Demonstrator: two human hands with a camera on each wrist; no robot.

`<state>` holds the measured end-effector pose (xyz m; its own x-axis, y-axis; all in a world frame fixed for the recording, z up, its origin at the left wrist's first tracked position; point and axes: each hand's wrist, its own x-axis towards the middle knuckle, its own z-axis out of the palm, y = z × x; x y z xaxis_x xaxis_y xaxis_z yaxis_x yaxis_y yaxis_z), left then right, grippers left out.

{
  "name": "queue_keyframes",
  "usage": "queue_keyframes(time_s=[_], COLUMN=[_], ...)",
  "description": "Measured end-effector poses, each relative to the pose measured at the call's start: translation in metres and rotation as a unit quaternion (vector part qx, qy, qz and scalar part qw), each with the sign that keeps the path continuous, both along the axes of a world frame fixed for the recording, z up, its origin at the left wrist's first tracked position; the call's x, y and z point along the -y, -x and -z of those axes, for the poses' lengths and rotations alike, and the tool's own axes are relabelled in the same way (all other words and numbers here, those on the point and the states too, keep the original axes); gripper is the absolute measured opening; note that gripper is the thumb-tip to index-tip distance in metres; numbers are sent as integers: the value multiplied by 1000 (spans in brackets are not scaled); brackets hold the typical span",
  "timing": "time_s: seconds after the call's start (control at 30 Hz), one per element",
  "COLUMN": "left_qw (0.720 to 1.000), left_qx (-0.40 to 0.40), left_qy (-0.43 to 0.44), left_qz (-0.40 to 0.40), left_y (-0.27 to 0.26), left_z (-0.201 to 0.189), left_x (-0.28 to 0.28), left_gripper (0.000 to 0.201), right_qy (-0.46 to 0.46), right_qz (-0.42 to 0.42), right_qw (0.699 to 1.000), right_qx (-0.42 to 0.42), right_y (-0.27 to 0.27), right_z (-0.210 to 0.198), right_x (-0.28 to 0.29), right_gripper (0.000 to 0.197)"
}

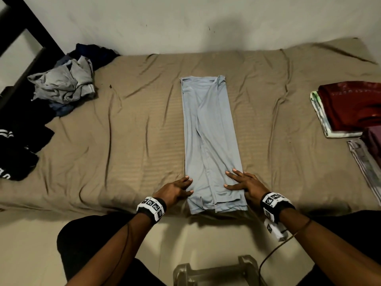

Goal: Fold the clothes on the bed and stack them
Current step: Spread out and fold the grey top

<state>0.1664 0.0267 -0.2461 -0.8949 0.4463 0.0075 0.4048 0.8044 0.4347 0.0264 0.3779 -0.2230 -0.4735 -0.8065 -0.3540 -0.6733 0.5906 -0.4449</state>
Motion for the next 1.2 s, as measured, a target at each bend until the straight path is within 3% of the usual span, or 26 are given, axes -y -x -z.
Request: queue_keyframes(time_s=[0.2, 0.33, 0.37, 0.47, 0.53, 0.73, 0.87, 1.03, 1.13, 1.2], left_qw=[998, 999, 1000, 996, 990, 989, 995, 994, 979, 953], left_qx=[6, -7, 5, 48, 34, -43, -70, 54, 104, 111], left_qy=[-59, -45, -25, 79, 134, 139, 59, -90, -177, -267], left_qz=[-12, -20, -18, -4, 1, 34, 38, 24, -22, -91], left_y=[-6, -8, -9, -12, -10, -17, -35, -84, -82, -48], left_z=[-6, -9, -9, -6, -5, -6, -30, -106, -158, -170], left_x=[4, 2, -1, -15, -23, -24, -15, -13, -16, -17], left_gripper=[27, 27, 36, 88, 97, 63, 32, 39, 35, 30], right_qy=[10, 27, 28, 36, 44, 43, 27, 82, 143, 204], right_qz=[16, 16, 17, 13, 7, 9, -17, -62, -8, 87], right_qw=[1000, 1000, 999, 999, 999, 999, 999, 986, 946, 905], right_qx=[3, -2, 1, -2, -11, -8, 25, 134, 291, 364], right_y=[-1, -2, -2, -1, 2, -2, -15, -57, -53, -26], right_z=[12, 19, 18, 20, 24, 16, -8, -77, -118, -137], right_x=[-2, -9, -10, -9, -10, -9, -23, -42, -39, -21], right_gripper=[96, 92, 92, 99, 105, 89, 83, 46, 34, 21])
